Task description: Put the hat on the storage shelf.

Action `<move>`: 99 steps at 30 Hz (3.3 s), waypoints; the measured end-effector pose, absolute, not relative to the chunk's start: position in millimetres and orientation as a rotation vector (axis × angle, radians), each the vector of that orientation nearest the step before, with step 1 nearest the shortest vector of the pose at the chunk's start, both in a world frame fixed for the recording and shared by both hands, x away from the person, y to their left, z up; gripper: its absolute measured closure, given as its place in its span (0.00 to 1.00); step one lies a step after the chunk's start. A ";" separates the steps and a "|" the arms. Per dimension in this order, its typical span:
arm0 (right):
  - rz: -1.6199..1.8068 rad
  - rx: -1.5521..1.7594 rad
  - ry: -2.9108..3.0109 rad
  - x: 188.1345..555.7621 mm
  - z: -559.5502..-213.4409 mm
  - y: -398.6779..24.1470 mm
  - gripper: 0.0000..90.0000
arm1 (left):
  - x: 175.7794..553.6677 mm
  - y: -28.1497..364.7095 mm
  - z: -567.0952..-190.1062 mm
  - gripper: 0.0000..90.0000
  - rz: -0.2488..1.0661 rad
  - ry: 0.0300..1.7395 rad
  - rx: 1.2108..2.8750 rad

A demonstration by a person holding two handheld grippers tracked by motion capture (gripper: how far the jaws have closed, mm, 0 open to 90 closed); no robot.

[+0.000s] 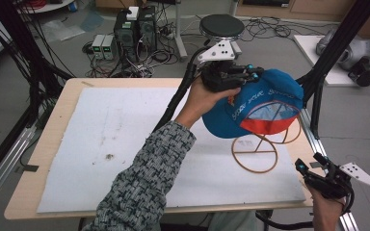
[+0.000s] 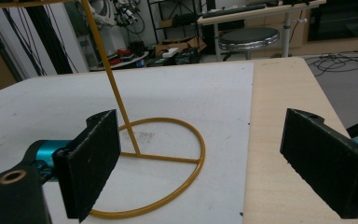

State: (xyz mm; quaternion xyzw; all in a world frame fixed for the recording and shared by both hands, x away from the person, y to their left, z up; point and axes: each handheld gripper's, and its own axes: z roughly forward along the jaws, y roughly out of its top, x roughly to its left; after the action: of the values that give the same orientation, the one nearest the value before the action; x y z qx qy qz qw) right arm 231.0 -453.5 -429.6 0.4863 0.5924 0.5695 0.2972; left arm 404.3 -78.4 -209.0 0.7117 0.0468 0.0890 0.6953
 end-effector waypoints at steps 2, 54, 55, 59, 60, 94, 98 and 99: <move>1.511 1.287 1.571 231.2 -429.9 -454.6 0.12 | 405.9 -81.8 -210.9 0.99 0.195 0.105 1.594; 1.519 1.310 1.563 232.5 -431.5 -459.1 0.12 | 404.4 -153.2 -242.7 0.99 0.144 0.073 1.721; 1.519 1.313 1.563 232.4 -431.5 -459.0 0.12 | 405.1 -153.9 -243.8 0.99 0.144 0.088 1.727; 1.503 1.319 1.568 232.3 -431.3 -459.2 0.12 | 404.0 -154.7 -243.7 0.98 0.154 0.100 1.735; 1.499 1.319 1.569 232.3 -431.3 -459.3 0.13 | 401.6 -156.0 -243.1 0.98 0.179 0.100 1.744; 1.520 1.324 1.562 232.4 -431.6 -459.4 0.12 | 406.6 -146.9 -242.6 0.71 0.139 0.150 1.725; 1.525 1.315 1.560 233.1 -431.9 -458.7 0.12 | 407.2 -141.8 -239.7 0.65 0.137 0.169 1.719; 1.517 1.319 1.566 232.8 -431.6 -458.9 0.12 | 407.2 -141.8 -239.7 0.64 0.137 0.169 1.719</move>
State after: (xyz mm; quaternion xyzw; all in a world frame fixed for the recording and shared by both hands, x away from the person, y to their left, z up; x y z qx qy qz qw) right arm 232.8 -458.9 -431.6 0.4950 0.5877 0.5694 0.2923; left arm 407.2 -141.8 -239.7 0.7558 0.0744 0.0603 0.6477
